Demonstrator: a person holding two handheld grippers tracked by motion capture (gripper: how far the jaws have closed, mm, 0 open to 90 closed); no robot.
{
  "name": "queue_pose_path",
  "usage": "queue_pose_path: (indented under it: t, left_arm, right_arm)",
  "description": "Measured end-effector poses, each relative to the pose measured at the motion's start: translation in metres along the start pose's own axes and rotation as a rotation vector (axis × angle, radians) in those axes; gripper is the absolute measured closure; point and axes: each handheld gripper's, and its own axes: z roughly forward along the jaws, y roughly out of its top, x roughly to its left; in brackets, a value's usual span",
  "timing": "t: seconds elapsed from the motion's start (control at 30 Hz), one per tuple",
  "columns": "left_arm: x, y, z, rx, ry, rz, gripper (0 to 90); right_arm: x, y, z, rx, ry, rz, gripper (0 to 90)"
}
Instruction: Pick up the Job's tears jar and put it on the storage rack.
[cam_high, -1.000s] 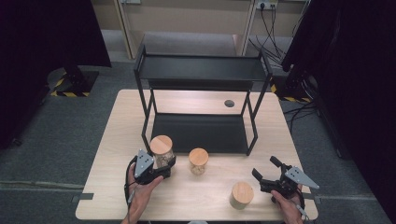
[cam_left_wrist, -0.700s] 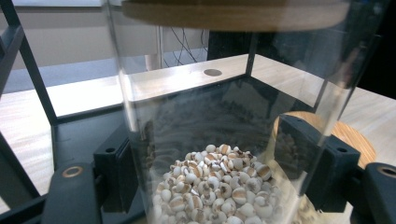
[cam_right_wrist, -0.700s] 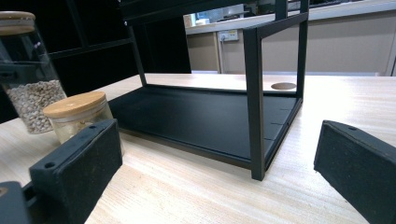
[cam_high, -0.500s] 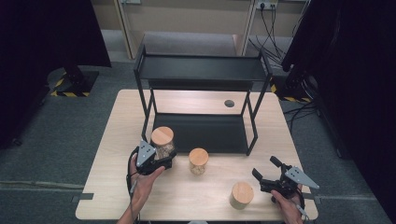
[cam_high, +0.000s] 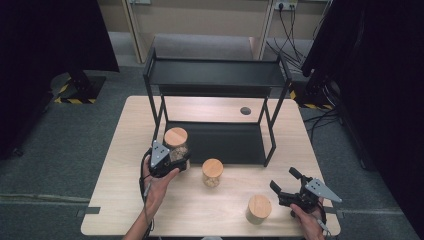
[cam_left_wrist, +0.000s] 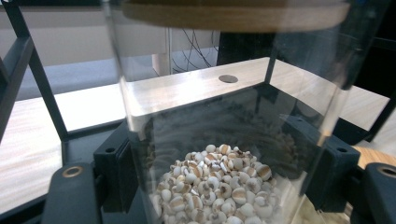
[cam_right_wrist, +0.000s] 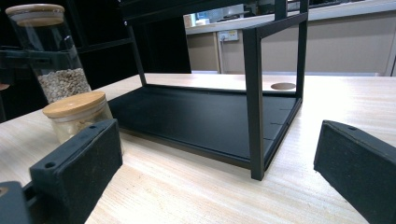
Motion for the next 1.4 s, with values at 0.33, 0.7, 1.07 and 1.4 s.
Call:
queue_pose_path:
  t: [0.33, 0.7, 1.07, 1.4]
  left_arm:
    - [0.002, 0.010, 0.015, -0.004, 0.017, 0.001, 25.4]
    - [0.001, 0.012, 0.038, -0.005, 0.047, 0.011, 25.4]
    - [0.000, 0.015, 0.056, -0.011, 0.061, 0.006, 25.4]
    - [0.000, 0.014, 0.070, -0.003, 0.100, 0.005, 25.4]
  right_arm:
    - [0.000, 0.000, 0.000, 0.001, 0.002, -0.001, 1.1]
    - [-0.001, 0.000, 0.001, 0.006, 0.007, -0.003, 1.2]
    - [-0.001, 0.000, 0.001, 0.007, 0.009, -0.002, 1.2]
    - [-0.001, 0.000, 0.001, 0.006, 0.010, -0.003, 1.3]
